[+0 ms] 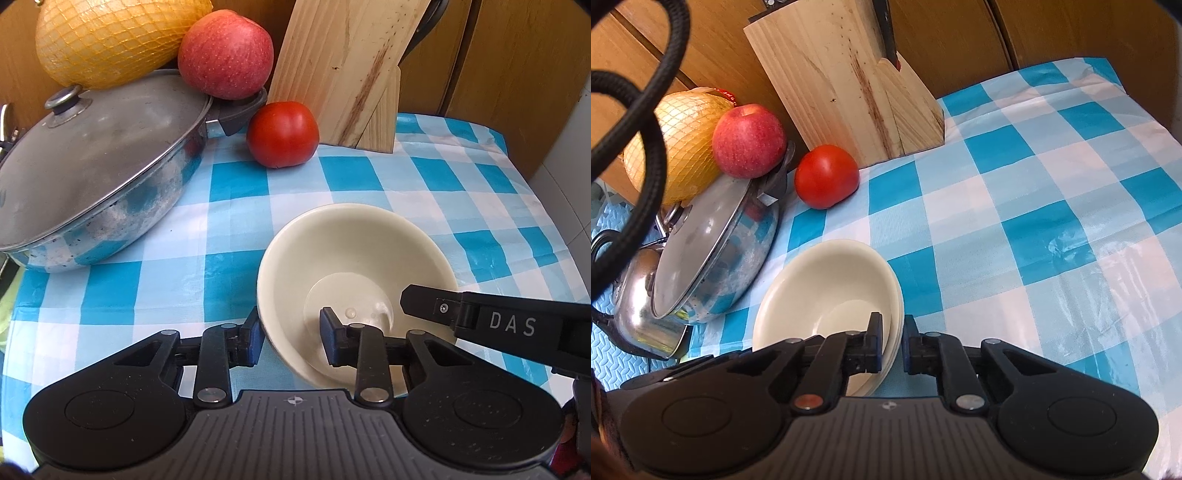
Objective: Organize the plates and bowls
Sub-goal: 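Grasp the stack of cream bowls rim with both grippers and lift, then carry the cream bowl stack with both grippers over the flowered dish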
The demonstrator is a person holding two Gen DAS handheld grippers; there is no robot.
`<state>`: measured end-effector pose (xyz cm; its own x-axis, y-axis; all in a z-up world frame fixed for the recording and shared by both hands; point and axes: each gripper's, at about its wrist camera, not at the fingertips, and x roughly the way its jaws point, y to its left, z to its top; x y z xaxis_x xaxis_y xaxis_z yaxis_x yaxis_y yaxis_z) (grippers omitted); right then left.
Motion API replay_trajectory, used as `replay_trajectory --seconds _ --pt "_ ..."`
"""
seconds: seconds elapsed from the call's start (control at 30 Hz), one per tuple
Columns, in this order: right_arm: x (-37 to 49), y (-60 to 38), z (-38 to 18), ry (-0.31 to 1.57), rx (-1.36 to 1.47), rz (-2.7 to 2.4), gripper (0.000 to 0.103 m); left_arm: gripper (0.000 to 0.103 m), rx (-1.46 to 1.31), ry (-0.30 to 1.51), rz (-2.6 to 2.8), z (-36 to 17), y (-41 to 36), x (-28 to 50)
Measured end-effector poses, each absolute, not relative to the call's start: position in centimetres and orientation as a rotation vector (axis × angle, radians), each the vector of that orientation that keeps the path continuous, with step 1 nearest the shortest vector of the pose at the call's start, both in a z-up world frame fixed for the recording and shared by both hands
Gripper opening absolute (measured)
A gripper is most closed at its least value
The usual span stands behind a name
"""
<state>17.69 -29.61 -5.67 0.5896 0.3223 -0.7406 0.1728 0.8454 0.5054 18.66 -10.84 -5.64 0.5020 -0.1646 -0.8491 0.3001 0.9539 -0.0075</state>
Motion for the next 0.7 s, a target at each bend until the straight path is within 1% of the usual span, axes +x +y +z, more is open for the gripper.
replay_trajectory --seconds 0.7 --pt "16.1 -29.5 -3.6 0.897 0.572 0.108 0.012 0.041 0.128 0.960 -0.294 -3.5 -10.5 17.5"
